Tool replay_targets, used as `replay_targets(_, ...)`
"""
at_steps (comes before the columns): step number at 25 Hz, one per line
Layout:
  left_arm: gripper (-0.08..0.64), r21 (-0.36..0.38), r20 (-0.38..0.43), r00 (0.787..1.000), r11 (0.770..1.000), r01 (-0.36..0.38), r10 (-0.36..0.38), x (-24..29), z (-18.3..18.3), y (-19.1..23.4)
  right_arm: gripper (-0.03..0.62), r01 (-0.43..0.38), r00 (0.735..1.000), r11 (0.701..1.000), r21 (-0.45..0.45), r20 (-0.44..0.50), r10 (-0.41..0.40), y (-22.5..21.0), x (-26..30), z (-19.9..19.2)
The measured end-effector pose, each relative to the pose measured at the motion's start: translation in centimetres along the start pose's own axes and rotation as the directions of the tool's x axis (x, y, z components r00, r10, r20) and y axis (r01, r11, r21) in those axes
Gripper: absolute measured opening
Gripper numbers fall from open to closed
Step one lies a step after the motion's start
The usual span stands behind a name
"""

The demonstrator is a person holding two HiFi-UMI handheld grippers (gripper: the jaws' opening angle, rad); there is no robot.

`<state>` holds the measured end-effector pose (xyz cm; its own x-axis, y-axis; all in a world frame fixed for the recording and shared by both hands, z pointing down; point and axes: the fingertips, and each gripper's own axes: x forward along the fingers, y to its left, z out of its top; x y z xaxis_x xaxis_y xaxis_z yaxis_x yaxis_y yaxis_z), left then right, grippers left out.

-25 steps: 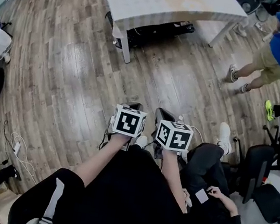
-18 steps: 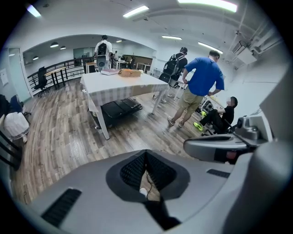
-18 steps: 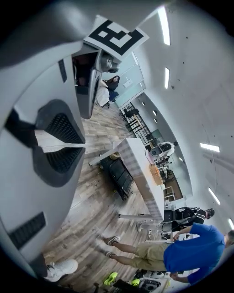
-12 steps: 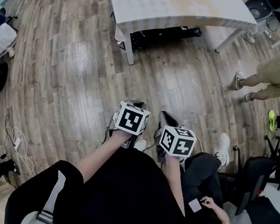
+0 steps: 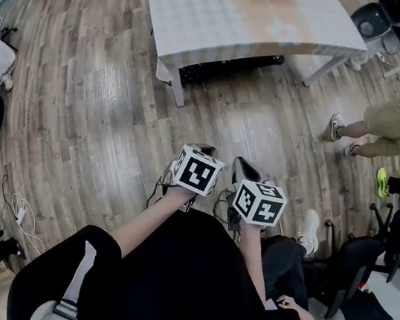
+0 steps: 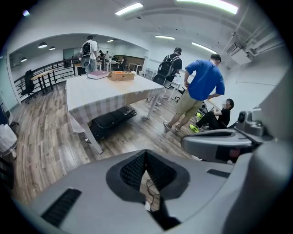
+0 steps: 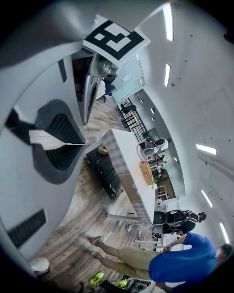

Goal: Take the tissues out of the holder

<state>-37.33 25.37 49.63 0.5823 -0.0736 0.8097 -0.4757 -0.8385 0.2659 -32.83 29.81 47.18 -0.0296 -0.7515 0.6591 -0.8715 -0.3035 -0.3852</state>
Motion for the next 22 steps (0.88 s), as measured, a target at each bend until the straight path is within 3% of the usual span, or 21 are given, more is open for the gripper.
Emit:
replay_targets(4, 0.000, -0.010, -0.009, 1.000, 1.000, 0.003, -0.003, 1.4, 1.1, 1.9, 0.017, -0.044, 0.999, 0.999, 0.006, -0.025, 0.045, 0.6, 2.0, 1.9)
replay_targets(13, 0.000, -0.016, 0.007, 1.000, 1.000, 0.020, -0.020, 2.6, 5.7, 6.7, 0.017, -0.018, 1.000, 0.999, -0.035, -0.026, 0.017, 0.5, 6.6, 6.4)
replay_targets(22, 0.000, -0.007, -0.005, 0.999, 0.999, 0.051, -0.051, 4.6, 8.8, 7.7, 0.017, 0.002, 1.000, 1.000, 0.021, -0.018, -0.002, -1.0, 8.3, 8.1)
